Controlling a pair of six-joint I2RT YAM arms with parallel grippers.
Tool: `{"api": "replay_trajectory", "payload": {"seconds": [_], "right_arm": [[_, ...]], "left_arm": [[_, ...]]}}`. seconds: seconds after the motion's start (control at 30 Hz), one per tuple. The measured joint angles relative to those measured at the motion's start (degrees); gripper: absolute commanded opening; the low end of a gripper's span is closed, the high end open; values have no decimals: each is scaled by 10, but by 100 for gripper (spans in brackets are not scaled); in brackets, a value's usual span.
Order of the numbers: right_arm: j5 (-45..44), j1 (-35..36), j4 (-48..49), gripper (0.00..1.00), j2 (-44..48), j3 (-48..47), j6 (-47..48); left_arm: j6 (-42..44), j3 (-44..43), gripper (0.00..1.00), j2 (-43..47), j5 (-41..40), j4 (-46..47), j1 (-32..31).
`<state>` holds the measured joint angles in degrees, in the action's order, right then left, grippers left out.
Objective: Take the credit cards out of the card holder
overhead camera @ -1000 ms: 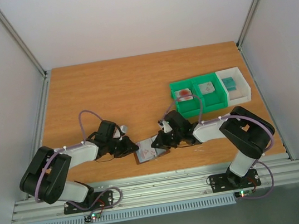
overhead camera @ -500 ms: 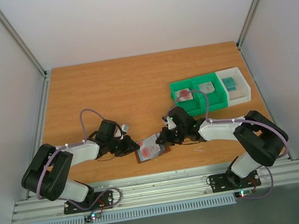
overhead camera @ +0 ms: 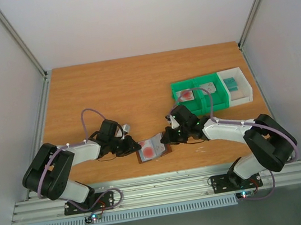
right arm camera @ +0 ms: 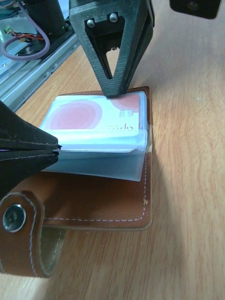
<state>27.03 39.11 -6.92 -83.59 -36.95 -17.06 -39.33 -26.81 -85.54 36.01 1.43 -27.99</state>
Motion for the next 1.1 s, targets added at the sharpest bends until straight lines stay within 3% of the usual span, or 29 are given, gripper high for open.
{"api": "replay_trajectory", "payload": {"seconds": [0.73, 0.93, 1.1], "right_arm": [[-37, -2, -101, 1, 87, -36, 34], [-27, -3, -134, 1, 101, -53, 61], [7, -3, -168, 1, 114, -87, 101]], "left_arm": [[4, 0, 16, 1, 2, 1, 0], [2, -2, 29, 19, -2, -16, 0], [5, -23, 44, 90, -19, -106, -1]]}}
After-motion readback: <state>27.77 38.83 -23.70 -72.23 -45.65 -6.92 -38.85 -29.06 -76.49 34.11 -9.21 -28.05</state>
